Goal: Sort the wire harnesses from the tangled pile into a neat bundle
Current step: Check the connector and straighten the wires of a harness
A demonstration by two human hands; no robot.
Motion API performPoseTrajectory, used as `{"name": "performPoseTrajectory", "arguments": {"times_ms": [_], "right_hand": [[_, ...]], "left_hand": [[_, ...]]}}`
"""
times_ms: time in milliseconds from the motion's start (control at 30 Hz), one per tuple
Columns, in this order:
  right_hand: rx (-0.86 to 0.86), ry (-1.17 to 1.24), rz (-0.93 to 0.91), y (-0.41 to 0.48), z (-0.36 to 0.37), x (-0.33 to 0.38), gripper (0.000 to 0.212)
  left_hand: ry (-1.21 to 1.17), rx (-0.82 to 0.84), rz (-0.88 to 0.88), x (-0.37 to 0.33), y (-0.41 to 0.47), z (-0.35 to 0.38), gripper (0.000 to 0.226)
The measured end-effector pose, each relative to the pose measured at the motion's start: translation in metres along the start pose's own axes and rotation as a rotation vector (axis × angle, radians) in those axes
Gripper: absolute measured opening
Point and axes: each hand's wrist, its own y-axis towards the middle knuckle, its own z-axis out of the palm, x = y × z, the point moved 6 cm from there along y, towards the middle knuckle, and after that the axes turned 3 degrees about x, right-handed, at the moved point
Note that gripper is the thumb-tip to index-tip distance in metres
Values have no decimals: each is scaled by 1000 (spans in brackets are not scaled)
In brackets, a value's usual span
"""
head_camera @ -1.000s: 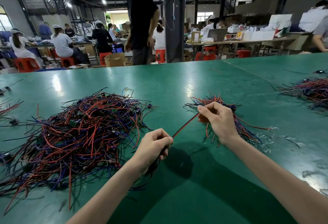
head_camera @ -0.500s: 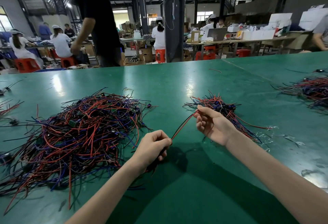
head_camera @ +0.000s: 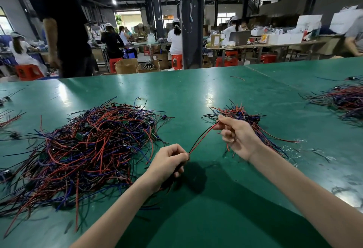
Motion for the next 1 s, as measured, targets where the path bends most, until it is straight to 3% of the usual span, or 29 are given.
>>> {"name": "performPoseTrajectory", "arguments": {"times_ms": [100,167,467,600,867,933,1000], "right_hand": [[51,291,193,-2,6,-13,19],[18,199,120,0,3,-10,18],[-169,-1125,-855,-14,1,29,21],[-97,-1474,-1163,-25,18,26,22],[-46,-1655,-1329,-32,25,26,23],[-22,-1648,-1290,-31,25,24,22],[-36,-1428,-1121,-26,20,27,19]], "left_hand": [[-12,16,7,-2,-1,1,22],[-14,26,5,-3,-2,2,21],[-92,158,0,-9,-8,15,24],[-148,193,-7,-11,-9,16,27],[-139,166,-36,-9,-8,10,30],[-129,183,-39,-8,-9,12,28],[-99,199,-33,-7,-10,12,24]]}}
